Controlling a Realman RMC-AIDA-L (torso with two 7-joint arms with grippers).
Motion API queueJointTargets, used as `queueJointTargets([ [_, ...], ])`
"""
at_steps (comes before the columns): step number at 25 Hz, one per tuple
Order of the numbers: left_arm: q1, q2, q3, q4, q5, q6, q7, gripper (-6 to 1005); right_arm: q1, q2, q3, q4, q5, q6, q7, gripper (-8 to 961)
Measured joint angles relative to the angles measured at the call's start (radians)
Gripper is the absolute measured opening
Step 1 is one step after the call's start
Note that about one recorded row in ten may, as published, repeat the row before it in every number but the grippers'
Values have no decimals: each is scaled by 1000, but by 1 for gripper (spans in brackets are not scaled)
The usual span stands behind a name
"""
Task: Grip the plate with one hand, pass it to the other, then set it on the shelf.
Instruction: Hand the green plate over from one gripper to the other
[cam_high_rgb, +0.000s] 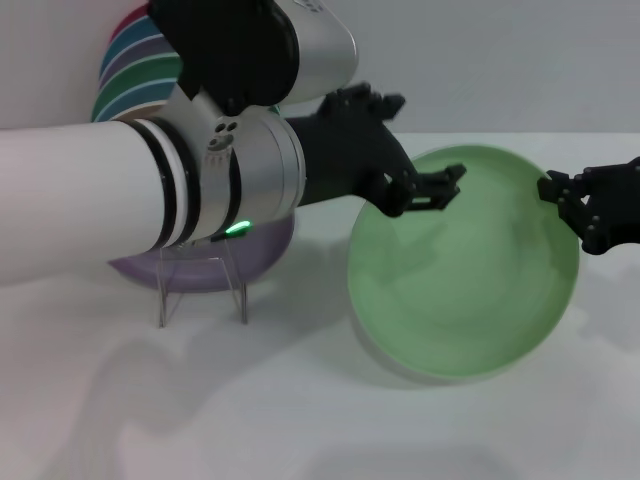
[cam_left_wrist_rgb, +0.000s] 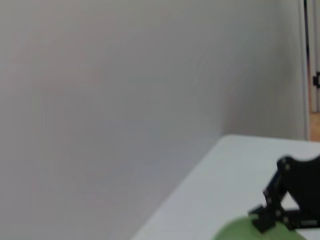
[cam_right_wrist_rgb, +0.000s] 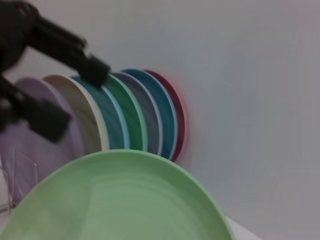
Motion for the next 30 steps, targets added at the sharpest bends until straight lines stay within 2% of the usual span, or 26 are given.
queueJointTargets([
  [1,-25,1,-9,35,-15,-20,0,820,-10,1,2,5,27,16,-29,47],
  [8,-69,-2,-20,116,-14,-43,2,820,-18,0,2,11,62,48,-50,52],
  [20,-79,-1,-30,149,-10,-33,38,818,-19,-1,-2,12,65,60,-54,59],
  [21,-76,-4,-22,152,-2,-29,90,818,-17,-1,-1,12,66,65,-54,59],
  [29,-79,-4,-17,163,5,-23,94,367,-17,-4,8,7,88,85,-58,64],
  [30,-79,-4,-17,163,5,-23,94,348,-17,-4,8,7,88,85,-58,65],
])
